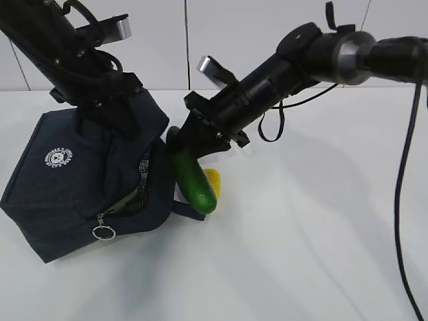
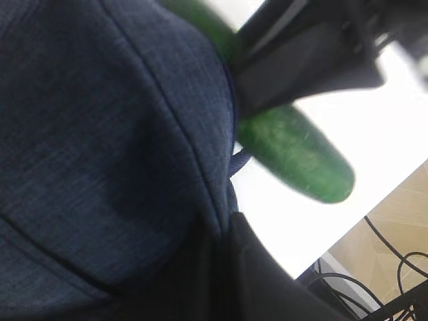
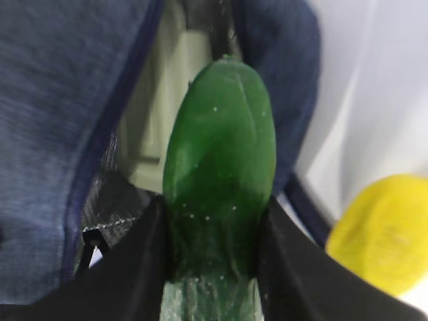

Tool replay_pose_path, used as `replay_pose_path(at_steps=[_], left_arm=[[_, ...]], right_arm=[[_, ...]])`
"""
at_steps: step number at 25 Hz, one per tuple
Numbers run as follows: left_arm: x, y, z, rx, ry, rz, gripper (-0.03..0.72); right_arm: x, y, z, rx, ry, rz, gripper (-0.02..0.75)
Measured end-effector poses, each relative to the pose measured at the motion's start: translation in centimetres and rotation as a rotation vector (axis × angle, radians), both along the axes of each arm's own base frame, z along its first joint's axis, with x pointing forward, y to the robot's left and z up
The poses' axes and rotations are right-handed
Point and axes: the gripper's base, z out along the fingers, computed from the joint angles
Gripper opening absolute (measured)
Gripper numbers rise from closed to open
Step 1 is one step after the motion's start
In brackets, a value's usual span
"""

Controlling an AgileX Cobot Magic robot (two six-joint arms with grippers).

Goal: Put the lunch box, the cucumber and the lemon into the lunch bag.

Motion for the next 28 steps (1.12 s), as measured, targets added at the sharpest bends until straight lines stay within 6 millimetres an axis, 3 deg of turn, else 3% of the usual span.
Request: replay_pose_path(at_steps=[7,15,20,28], left_arm=[[0.0,0.0,0.0,-0.002,0.001,0.000,0.005],[0.0,0.0,0.0,-0.002,0.001,0.000,0.005],[0.0,0.0,0.0,-0.002,0.001,0.000,0.005],[0.0,-0.1,0.0,-0.007,0.002,0.002,0.005]], right_arm=[[-0.6,3.1,-2.1,0.198,-0.009,0.054,0.272],[0.6,4.2,-3.6,0.496,-0.036,-0.053,0.272],[1.2,4.3,-5.6,0.562,-0.023,-0.125,0.272],[1.3,4.7,-6.8,0.584,-0.004,-0.156,0.275]])
